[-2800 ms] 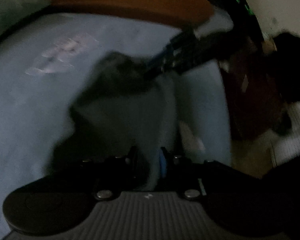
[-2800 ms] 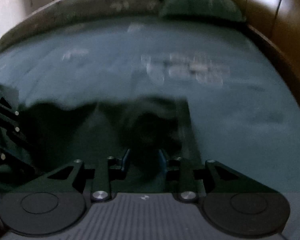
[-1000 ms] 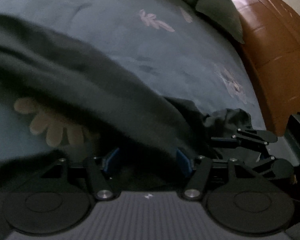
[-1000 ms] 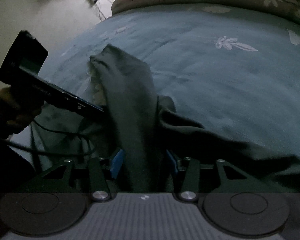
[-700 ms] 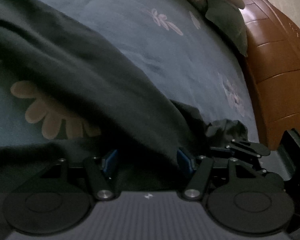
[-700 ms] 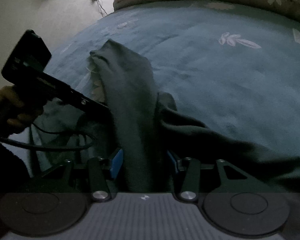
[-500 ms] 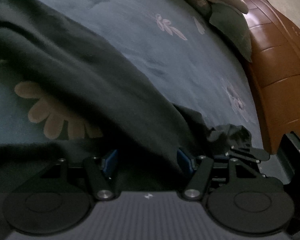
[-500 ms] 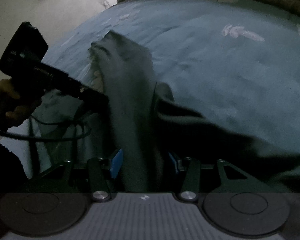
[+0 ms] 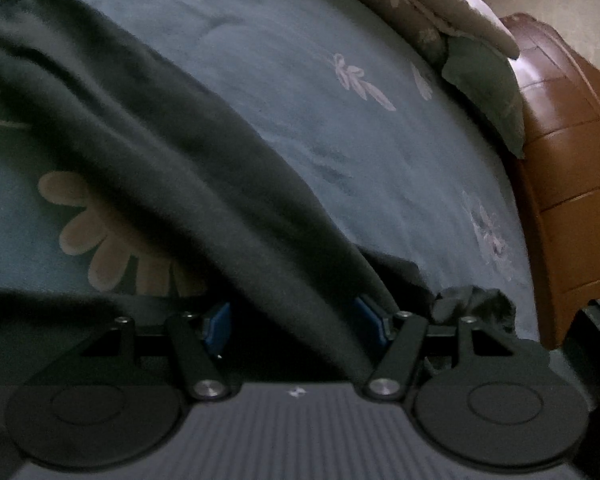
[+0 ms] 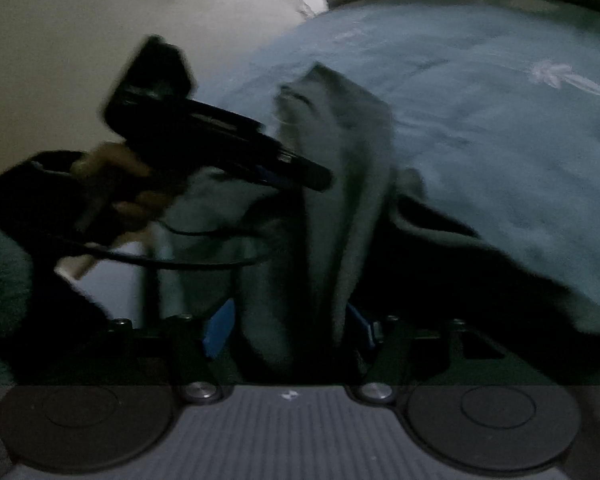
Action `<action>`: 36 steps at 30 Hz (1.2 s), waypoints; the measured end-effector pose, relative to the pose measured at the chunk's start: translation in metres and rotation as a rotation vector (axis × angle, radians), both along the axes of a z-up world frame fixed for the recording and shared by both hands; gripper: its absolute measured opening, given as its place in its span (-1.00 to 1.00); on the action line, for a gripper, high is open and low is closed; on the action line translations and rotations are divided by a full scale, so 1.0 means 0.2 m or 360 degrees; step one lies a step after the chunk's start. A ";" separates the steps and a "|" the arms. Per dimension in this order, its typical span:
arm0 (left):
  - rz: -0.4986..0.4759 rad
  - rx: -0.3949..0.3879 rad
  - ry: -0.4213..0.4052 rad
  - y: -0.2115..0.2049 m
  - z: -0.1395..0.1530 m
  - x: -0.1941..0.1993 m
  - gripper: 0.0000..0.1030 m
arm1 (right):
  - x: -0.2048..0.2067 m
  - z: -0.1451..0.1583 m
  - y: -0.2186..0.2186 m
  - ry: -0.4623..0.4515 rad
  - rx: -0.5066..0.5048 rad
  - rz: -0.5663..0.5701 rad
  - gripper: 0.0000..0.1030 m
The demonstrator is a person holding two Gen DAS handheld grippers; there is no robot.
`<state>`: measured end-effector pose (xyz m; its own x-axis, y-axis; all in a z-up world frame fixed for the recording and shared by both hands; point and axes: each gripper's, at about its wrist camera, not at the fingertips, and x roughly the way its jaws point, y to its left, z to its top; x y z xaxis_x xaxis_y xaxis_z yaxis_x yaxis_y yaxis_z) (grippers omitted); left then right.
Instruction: Fold clothes
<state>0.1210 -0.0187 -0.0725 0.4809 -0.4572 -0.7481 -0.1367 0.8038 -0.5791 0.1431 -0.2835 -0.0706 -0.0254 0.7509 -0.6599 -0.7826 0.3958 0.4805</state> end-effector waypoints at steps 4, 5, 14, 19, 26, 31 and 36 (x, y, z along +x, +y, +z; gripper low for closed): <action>0.0118 -0.0044 -0.0061 0.05 0.00 0.00 0.25 | 0.05 -0.02 0.01 0.0004 -0.0051 -0.0045 0.30; 0.0164 -0.0039 -0.0072 0.07 -0.01 0.01 0.25 | 0.05 -0.02 0.02 0.0007 -0.0050 -0.0028 0.30; 0.0517 -0.0217 -0.0149 0.28 -0.12 0.07 0.25 | 0.07 -0.07 -0.02 0.0070 0.0033 -0.0023 0.33; 0.0618 -0.0189 -0.0251 0.40 -0.16 0.13 0.27 | 0.04 -0.08 -0.02 0.0092 0.0044 -0.0096 0.34; 0.0648 -0.0213 -0.0362 0.51 -0.20 0.19 0.28 | 0.02 -0.04 -0.04 0.0073 -0.0016 -0.0070 0.35; 0.0638 -0.0200 -0.0381 0.53 -0.21 0.22 0.24 | 0.00 -0.01 -0.07 0.0084 -0.0059 -0.0062 0.36; 0.0637 -0.0175 -0.0374 0.54 -0.21 0.17 -0.01 | 0.00 0.00 -0.06 0.0093 -0.0094 -0.0090 0.36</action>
